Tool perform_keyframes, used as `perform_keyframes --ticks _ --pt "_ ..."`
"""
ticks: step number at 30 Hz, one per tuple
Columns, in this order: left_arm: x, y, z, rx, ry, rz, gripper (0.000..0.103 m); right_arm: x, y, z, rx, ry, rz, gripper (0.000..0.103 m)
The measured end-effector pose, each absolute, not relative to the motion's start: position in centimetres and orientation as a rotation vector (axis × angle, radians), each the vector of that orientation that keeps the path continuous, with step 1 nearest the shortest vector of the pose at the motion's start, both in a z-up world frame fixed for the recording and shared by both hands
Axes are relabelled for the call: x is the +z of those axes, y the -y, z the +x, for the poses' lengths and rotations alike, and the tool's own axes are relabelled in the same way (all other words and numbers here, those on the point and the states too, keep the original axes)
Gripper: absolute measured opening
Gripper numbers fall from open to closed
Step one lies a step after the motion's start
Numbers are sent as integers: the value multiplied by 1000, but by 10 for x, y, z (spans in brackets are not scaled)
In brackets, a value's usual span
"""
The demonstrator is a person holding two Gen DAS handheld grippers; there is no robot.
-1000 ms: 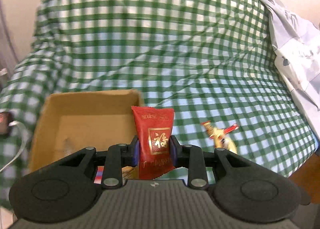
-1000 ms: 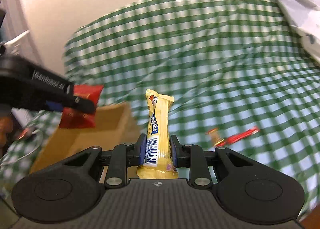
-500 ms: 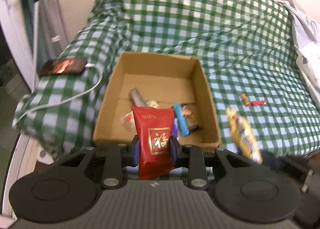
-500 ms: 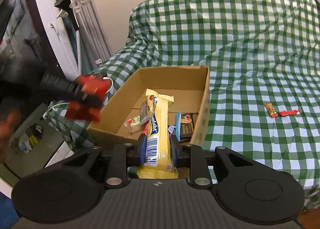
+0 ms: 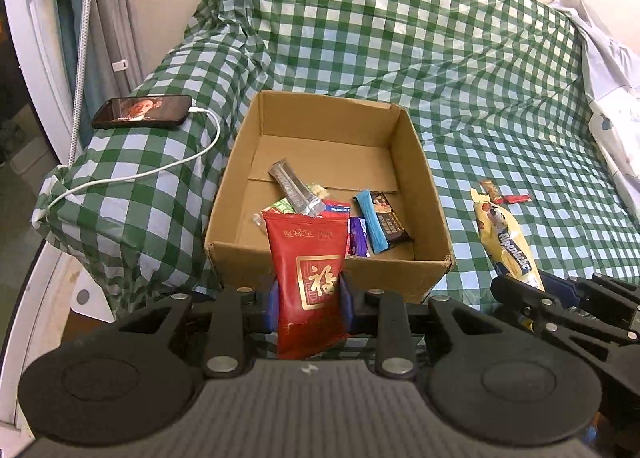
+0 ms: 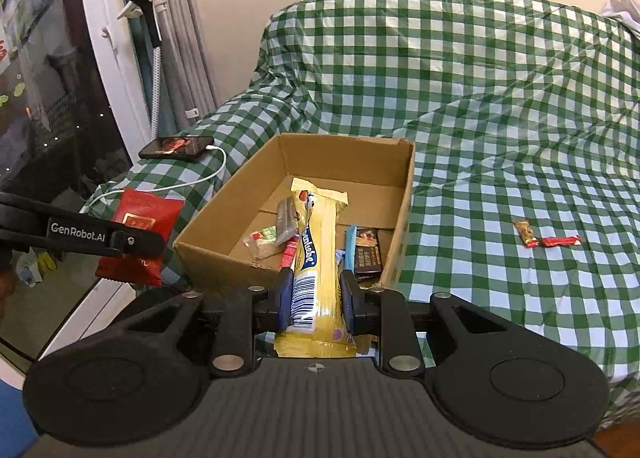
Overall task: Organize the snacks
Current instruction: 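Carry the red fu packet and yellow bar toward the box with both tools, then lower both tools into the box and open them to drop the snacks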
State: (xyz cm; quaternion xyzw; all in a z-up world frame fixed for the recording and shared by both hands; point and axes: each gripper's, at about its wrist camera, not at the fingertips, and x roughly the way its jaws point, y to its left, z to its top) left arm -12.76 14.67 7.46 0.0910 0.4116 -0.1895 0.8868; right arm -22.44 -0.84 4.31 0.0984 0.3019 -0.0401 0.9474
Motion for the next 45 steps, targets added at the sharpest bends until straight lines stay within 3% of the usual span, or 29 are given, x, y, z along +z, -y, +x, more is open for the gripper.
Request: perform_keyframes --ticks 28,45 --pt "62 -145 -111 -390 -897 187 33 31 7 -210 -73 -689 183 26" --pt "65 -128 -50 -400 -902 183 33 24 10 -165 -87 -717 189 26"
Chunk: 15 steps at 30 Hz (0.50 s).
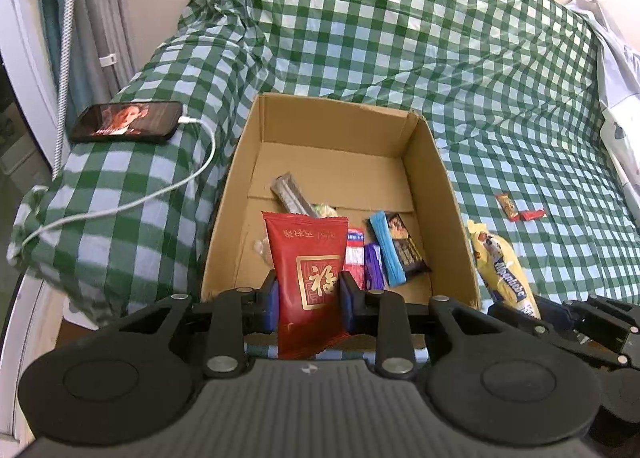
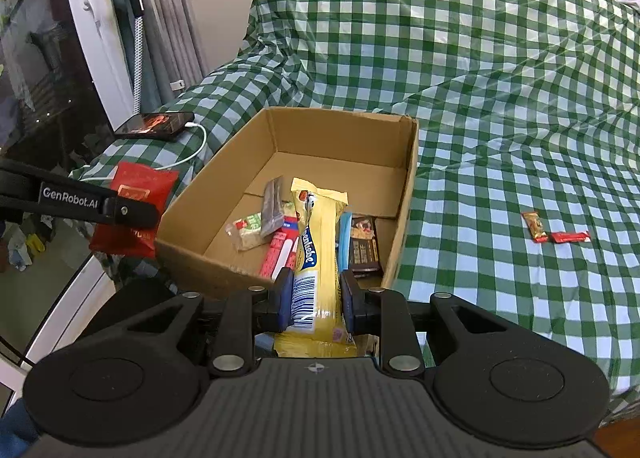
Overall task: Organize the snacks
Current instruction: 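Lower both tools into the box and open them to drop the snacks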
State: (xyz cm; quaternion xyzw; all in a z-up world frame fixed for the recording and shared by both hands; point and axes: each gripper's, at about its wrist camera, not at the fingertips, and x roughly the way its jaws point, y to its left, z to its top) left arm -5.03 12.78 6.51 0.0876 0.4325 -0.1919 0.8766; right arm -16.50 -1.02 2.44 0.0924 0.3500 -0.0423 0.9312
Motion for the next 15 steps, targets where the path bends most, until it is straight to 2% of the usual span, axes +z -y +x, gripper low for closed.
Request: perform_keyframes --ticks 15 --pt "44 -100 36 -372 -931 194 33 14 19 -84 -79 -745 182 26"
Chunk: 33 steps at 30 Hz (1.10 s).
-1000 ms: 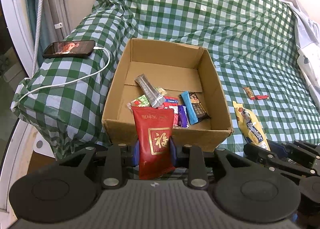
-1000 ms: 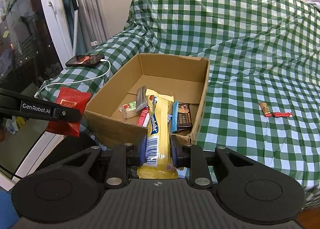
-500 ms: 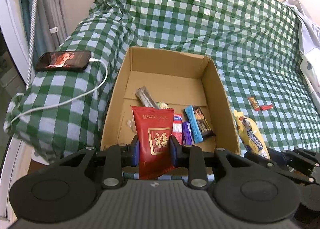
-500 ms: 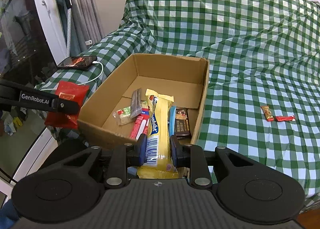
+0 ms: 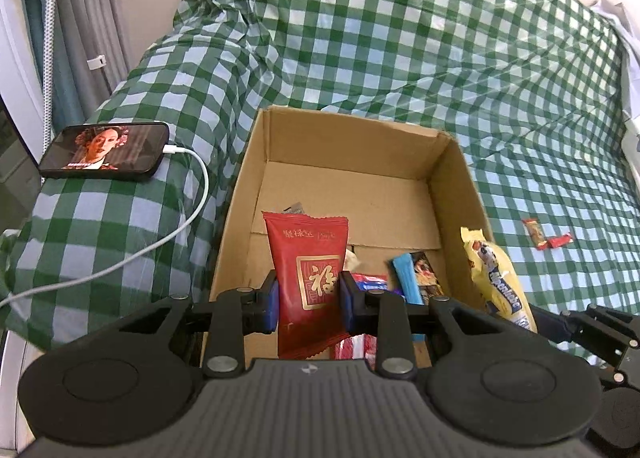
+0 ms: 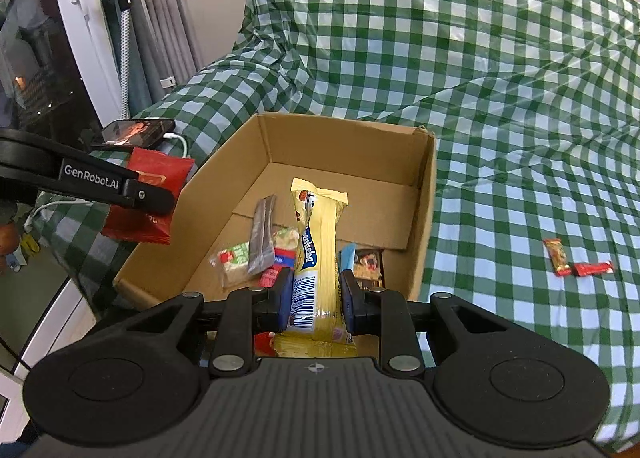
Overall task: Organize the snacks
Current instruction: 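Lower both tools into the box and open them to drop the snacks, then lift both tools back from the box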
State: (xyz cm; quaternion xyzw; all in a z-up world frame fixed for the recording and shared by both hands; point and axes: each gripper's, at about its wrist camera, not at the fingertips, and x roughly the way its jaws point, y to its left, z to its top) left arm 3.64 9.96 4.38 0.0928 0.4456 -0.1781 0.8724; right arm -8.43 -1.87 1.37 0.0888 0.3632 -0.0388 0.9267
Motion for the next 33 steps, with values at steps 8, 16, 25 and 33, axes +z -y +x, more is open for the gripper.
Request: perform_keyframes --ticks 8,16,25,33 --pt "14 -86 71 -360 -969 239 33 -6 32 -38 -83 -777 198 26" --pt "-9 -71 96 -364 -979 286 33 -28 41 -10 -88 -812 211 26" --pt "-13 -68 102 -338 -934 318 103 -33 46 7 -82 -811 238 57" --pt "-1 -94 54 -350 -976 292 103 -17 32 -36 -79 -780 202 90"
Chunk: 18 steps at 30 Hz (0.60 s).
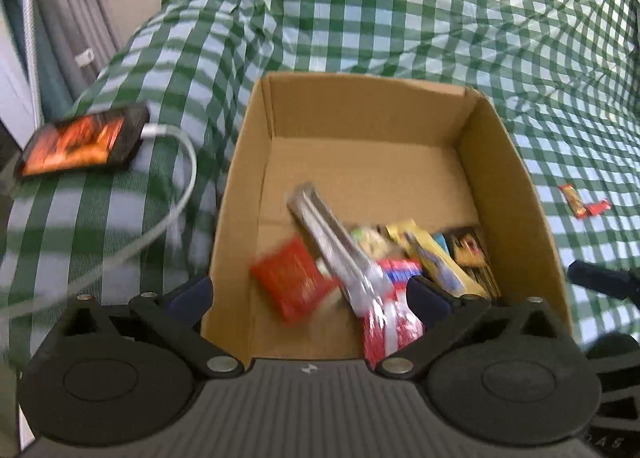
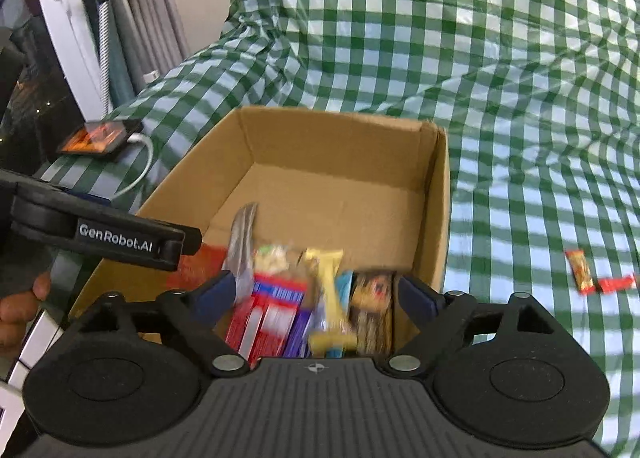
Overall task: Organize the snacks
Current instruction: 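Lift both tools back from the box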
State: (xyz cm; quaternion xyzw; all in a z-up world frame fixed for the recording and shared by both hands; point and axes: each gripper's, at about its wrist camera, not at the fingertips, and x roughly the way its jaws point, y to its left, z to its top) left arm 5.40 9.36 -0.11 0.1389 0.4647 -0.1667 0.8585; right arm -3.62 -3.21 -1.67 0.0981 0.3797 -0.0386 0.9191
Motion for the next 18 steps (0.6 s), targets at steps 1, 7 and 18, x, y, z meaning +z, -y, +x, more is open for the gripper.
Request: perform_keyframes --ticks 1,7,18 --pt "1 -97 46 -349 -980 283 103 -16 30 -44 -76 -789 208 90" --pt "13 -105 2 -324 -973 284 103 -4 16 -82 -118 -783 247 97" --pt "42 -124 -62 -309 -892 263 103 19 1 -142 -157 -716 203 101"
